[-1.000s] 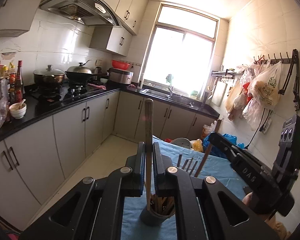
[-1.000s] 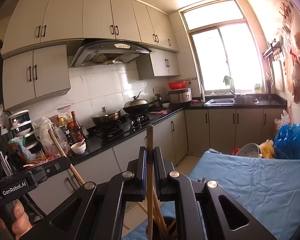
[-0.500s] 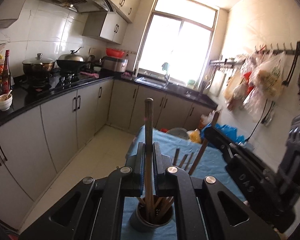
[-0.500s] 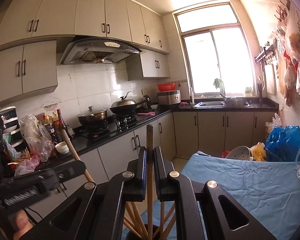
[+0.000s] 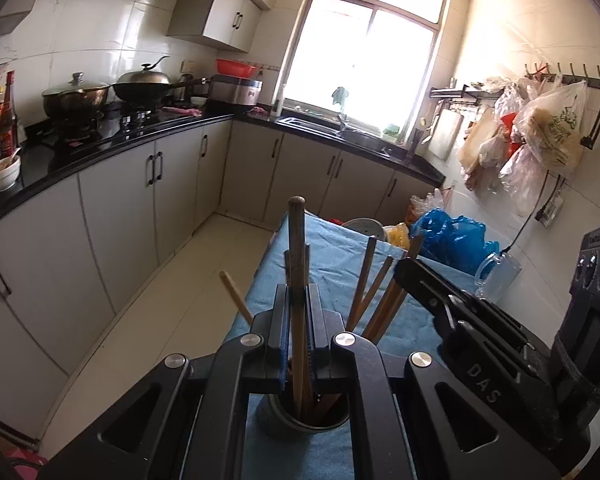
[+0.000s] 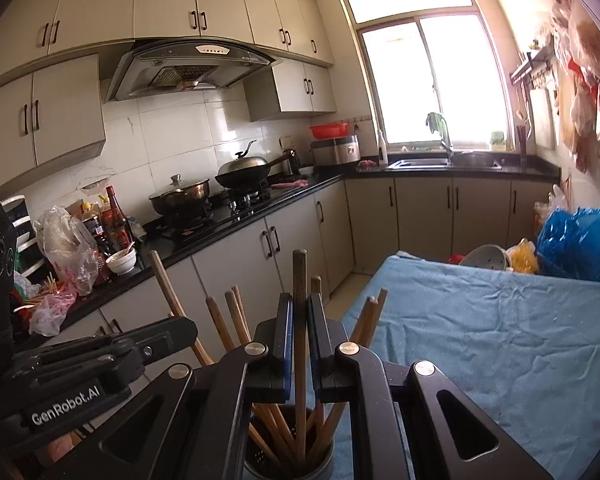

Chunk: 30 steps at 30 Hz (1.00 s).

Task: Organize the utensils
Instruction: 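Open both tools to release the chopsticks into the holder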

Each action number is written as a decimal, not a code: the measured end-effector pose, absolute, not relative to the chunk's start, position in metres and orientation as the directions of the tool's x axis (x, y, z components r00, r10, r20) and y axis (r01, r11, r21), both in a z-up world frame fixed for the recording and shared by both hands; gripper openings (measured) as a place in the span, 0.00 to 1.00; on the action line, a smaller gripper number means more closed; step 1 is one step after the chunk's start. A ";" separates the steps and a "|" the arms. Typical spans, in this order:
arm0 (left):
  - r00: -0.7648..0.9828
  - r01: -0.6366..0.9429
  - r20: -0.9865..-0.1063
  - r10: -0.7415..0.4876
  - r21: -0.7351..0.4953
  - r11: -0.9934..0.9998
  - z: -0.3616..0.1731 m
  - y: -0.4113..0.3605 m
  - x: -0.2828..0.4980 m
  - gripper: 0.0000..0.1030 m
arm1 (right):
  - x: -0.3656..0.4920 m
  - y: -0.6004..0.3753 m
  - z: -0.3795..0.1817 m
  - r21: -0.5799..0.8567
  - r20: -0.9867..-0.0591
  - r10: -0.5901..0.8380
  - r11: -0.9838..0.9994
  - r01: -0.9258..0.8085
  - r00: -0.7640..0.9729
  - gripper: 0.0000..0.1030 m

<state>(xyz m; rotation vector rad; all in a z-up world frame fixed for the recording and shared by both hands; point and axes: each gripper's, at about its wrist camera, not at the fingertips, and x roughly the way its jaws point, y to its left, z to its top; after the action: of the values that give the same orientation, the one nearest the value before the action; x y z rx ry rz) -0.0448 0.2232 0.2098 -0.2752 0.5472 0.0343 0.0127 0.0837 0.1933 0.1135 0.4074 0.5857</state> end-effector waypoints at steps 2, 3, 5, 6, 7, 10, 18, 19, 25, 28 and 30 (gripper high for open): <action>0.850 -0.136 -0.527 -0.015 -0.247 0.959 0.210 0.223 -0.051 0.06 | 0.010 0.079 0.193 0.219 -0.337 0.566 0.824 -0.522 0.752 0.14; 0.850 -0.149 -0.527 -0.008 -0.255 0.955 0.212 0.225 -0.055 0.06 | 0.008 0.077 0.193 0.219 -0.332 0.569 0.823 -0.525 0.753 0.22; 0.857 -0.168 -0.515 0.002 -0.276 0.946 0.216 0.227 -0.065 0.07 | 0.004 0.068 0.193 0.217 -0.319 0.575 0.818 -0.532 0.754 0.35; 0.862 -0.185 -0.506 0.018 -0.282 0.941 0.219 0.229 -0.072 0.07 | 0.002 0.065 0.194 0.219 -0.313 0.577 0.817 -0.534 0.755 0.36; 0.865 -0.197 -0.501 0.032 -0.280 0.939 0.221 0.229 -0.078 0.08 | 0.001 0.061 0.194 0.224 -0.308 0.579 0.815 -0.535 0.755 0.36; 0.869 -0.231 -0.489 0.078 -0.260 0.938 0.227 0.225 -0.095 0.18 | 0.000 0.042 0.198 0.282 -0.277 0.593 0.803 -0.526 0.756 0.37; 0.876 -0.254 -0.457 0.154 -0.166 0.953 0.232 0.180 -0.111 0.39 | 0.002 -0.003 0.184 0.371 -0.289 0.578 0.803 -0.467 0.763 0.45; 0.880 -0.252 -0.447 0.160 -0.155 0.955 0.232 0.173 -0.111 0.43 | 0.001 -0.008 0.179 0.369 -0.303 0.569 0.809 -0.457 0.764 0.45; 0.898 -0.297 -0.380 0.222 -0.152 0.943 0.236 0.153 -0.117 0.81 | -0.005 -0.036 0.161 0.360 -0.361 0.503 0.852 -0.380 0.785 0.48; 0.894 -0.344 -0.363 0.262 -0.181 0.921 0.237 0.153 -0.124 0.86 | -0.012 -0.049 0.154 0.352 -0.386 0.466 0.872 -0.340 0.796 0.53; 0.891 -0.366 -0.356 0.281 -0.198 0.909 0.236 0.154 -0.130 0.89 | -0.017 -0.054 0.150 0.346 -0.403 0.451 0.881 -0.323 0.796 0.53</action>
<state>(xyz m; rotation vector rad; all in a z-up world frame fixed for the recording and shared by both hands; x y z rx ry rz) -0.1301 0.1542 0.2363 -0.2654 0.3275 0.3394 -0.0166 -0.0540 0.1499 0.2676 0.4973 0.4211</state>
